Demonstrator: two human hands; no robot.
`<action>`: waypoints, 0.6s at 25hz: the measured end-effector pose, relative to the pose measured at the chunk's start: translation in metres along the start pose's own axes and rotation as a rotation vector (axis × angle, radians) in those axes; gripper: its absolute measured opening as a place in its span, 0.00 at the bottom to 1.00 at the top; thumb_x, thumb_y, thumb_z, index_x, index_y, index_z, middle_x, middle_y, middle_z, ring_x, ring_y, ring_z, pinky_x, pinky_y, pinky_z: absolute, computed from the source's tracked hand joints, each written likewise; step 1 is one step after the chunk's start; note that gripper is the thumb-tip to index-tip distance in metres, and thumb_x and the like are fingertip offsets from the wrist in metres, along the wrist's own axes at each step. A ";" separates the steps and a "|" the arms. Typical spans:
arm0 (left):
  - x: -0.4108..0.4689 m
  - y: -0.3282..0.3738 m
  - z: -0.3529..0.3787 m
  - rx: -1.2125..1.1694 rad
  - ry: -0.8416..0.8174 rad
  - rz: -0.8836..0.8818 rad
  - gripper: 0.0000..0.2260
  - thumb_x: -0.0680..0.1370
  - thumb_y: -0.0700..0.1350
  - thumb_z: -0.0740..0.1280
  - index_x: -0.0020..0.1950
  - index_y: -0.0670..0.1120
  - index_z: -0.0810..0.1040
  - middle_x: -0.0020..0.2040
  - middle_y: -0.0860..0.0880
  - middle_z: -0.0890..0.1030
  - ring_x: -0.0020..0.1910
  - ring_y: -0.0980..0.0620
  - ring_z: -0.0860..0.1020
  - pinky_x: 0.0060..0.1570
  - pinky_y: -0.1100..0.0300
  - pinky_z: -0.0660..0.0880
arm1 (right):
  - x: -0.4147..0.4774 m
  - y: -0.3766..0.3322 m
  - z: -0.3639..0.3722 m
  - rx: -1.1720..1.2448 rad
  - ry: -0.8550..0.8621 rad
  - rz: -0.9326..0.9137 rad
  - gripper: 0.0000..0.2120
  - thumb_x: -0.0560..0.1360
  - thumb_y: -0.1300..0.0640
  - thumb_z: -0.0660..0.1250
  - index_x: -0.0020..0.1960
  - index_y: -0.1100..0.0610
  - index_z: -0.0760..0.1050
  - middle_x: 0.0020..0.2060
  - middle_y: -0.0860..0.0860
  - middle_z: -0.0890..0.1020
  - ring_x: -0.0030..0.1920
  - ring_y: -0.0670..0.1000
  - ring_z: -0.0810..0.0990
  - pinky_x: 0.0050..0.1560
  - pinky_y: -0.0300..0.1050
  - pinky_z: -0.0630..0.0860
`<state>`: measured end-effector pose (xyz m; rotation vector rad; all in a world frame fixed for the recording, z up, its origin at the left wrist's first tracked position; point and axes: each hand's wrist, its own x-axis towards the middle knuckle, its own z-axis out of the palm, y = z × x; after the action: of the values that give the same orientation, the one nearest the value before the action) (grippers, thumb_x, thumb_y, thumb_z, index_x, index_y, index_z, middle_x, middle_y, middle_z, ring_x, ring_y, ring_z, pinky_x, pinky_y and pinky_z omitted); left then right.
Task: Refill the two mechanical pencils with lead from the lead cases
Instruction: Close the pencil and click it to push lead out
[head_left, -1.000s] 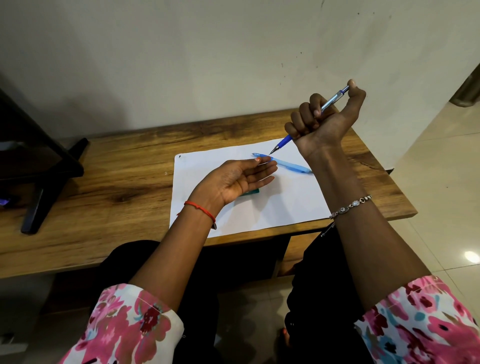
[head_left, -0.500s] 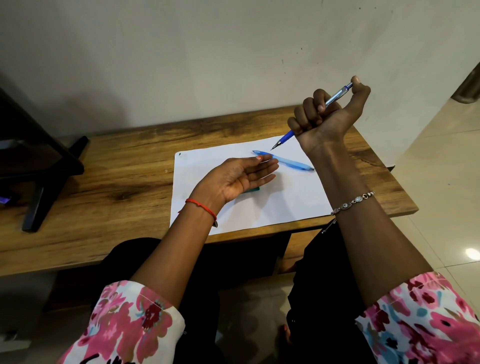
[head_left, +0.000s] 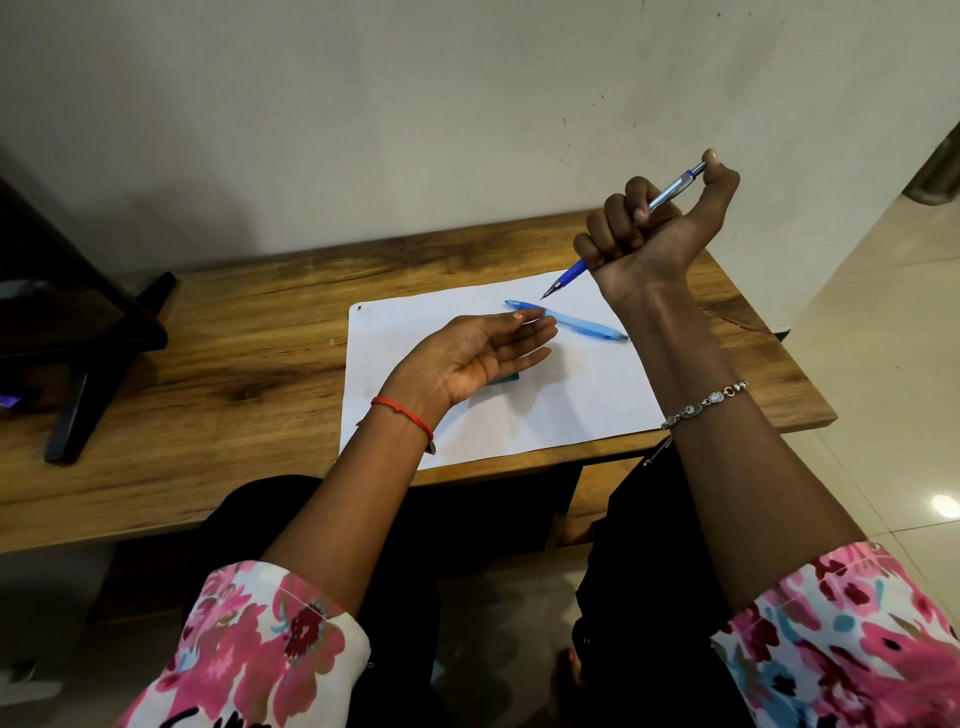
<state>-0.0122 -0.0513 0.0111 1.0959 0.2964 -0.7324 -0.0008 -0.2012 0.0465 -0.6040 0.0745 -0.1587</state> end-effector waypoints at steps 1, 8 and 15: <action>0.000 0.000 0.000 0.001 0.001 0.000 0.09 0.79 0.35 0.58 0.49 0.37 0.77 0.46 0.42 0.82 0.53 0.47 0.78 0.54 0.54 0.75 | 0.000 0.000 0.000 -0.001 0.001 -0.001 0.29 0.74 0.37 0.47 0.23 0.56 0.56 0.17 0.48 0.52 0.19 0.47 0.50 0.24 0.34 0.52; 0.002 0.000 -0.002 0.006 0.000 0.008 0.09 0.79 0.35 0.58 0.48 0.37 0.78 0.40 0.43 0.84 0.47 0.48 0.81 0.52 0.55 0.77 | -0.001 0.000 0.000 -0.002 -0.006 -0.006 0.29 0.74 0.39 0.47 0.22 0.57 0.57 0.17 0.48 0.53 0.19 0.47 0.50 0.24 0.33 0.52; 0.001 0.000 -0.002 -0.003 0.002 0.013 0.09 0.79 0.35 0.58 0.49 0.37 0.78 0.43 0.43 0.83 0.47 0.48 0.81 0.53 0.54 0.76 | -0.002 -0.002 0.002 -0.012 -0.001 -0.008 0.29 0.74 0.39 0.47 0.23 0.57 0.57 0.17 0.48 0.53 0.20 0.47 0.50 0.24 0.34 0.52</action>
<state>-0.0109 -0.0501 0.0095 1.0949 0.2920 -0.7189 -0.0027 -0.2012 0.0489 -0.6168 0.0723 -0.1658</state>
